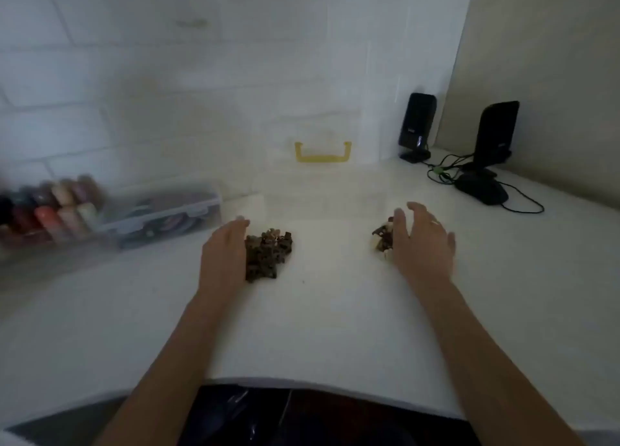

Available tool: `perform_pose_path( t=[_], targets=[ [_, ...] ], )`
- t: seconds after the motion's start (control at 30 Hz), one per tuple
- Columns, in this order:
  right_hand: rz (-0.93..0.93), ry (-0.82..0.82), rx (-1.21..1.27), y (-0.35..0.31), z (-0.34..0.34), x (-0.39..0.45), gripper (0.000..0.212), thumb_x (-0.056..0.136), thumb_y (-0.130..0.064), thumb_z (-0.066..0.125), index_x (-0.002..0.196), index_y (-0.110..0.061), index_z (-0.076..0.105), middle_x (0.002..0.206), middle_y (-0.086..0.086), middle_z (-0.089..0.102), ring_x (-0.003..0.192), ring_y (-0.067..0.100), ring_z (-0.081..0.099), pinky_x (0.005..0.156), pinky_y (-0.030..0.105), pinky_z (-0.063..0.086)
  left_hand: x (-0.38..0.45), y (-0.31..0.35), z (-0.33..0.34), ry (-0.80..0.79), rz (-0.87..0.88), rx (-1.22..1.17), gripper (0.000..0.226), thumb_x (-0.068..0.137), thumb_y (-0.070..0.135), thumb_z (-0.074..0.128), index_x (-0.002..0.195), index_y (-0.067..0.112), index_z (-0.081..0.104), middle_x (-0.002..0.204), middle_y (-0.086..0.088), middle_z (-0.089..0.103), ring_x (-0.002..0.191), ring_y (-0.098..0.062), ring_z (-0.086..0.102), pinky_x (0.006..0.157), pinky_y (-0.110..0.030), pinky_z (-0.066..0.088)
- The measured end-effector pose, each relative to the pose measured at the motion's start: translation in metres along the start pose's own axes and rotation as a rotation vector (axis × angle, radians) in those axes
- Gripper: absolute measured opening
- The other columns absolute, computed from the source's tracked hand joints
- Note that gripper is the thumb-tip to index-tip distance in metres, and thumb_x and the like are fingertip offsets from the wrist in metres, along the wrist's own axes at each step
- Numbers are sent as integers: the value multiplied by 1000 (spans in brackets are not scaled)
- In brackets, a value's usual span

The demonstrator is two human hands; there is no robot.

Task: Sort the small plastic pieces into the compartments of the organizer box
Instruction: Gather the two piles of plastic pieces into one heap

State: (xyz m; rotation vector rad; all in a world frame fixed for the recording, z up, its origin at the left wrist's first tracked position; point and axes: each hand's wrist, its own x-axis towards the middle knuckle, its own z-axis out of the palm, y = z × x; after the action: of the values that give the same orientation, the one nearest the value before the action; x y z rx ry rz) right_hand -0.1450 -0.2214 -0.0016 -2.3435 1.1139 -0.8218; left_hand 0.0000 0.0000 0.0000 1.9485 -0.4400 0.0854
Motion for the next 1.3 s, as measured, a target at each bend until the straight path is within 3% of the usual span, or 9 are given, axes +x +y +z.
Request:
perform_pose_path(
  t=[0.13,0.3,0.43,0.57,0.73,0.87,0.97,1.1,1.3],
  targets=[
    [26,-158,-80,-2,6,3,51,96,-46,23,133,-17,43,131,9,54,124,28,43,111,47,20,12,-5,-1,-68,-138,-95,50,101,44,20,122,24,61,137,-6,51,127,-24,46,113,-45,29],
    [-203,-283,103,-13,12,-4,43,99,-44,26,112,-17,57,100,0,62,94,21,56,93,37,39,10,1,8,-232,-207,-41,58,82,72,19,91,41,67,115,-4,66,106,-26,61,104,-46,41],
    [-177,-260,343,-17,20,-3,44,99,-44,30,126,-19,54,122,-3,57,117,16,50,100,29,34,10,7,21,-280,-177,40,69,86,68,18,119,26,63,125,-6,61,113,-27,56,105,-46,38],
    [-17,-159,364,-14,17,9,48,99,-45,24,125,-15,52,125,6,57,118,24,50,99,34,34,9,21,46,-313,-176,31,94,67,82,10,125,26,60,132,-6,59,119,-25,54,109,-44,34],
    [-116,-309,266,-15,19,10,49,101,-43,18,140,-21,37,144,1,43,132,22,39,113,40,21,-8,55,98,-429,-115,-32,76,86,72,12,125,26,60,131,-4,59,121,-23,53,109,-43,33],
    [-1,-313,513,-11,17,17,53,97,-53,18,124,-23,54,128,0,56,118,18,50,103,34,32,-25,73,135,-478,-33,-107,72,89,68,9,117,30,63,120,0,65,112,-18,58,103,-40,38],
    [44,-364,597,-7,12,21,47,95,-57,21,105,-30,58,109,-5,59,102,11,53,87,26,34,-26,76,143,-483,-57,-156,78,81,77,8,113,34,65,114,-1,69,107,-18,62,102,-42,41],
    [-53,-342,603,-4,9,22,54,96,-54,25,112,-21,65,112,-3,65,106,11,57,94,26,39,-24,72,137,-385,-149,-372,64,93,62,21,102,25,72,110,-6,71,102,-17,64,100,-40,46],
    [-45,-385,509,0,12,27,62,93,-61,19,130,-25,53,136,-5,52,123,13,47,100,29,29,-45,75,123,-142,-92,-393,50,101,42,22,109,19,66,108,7,62,98,-7,55,79,-6,37]
  ],
)
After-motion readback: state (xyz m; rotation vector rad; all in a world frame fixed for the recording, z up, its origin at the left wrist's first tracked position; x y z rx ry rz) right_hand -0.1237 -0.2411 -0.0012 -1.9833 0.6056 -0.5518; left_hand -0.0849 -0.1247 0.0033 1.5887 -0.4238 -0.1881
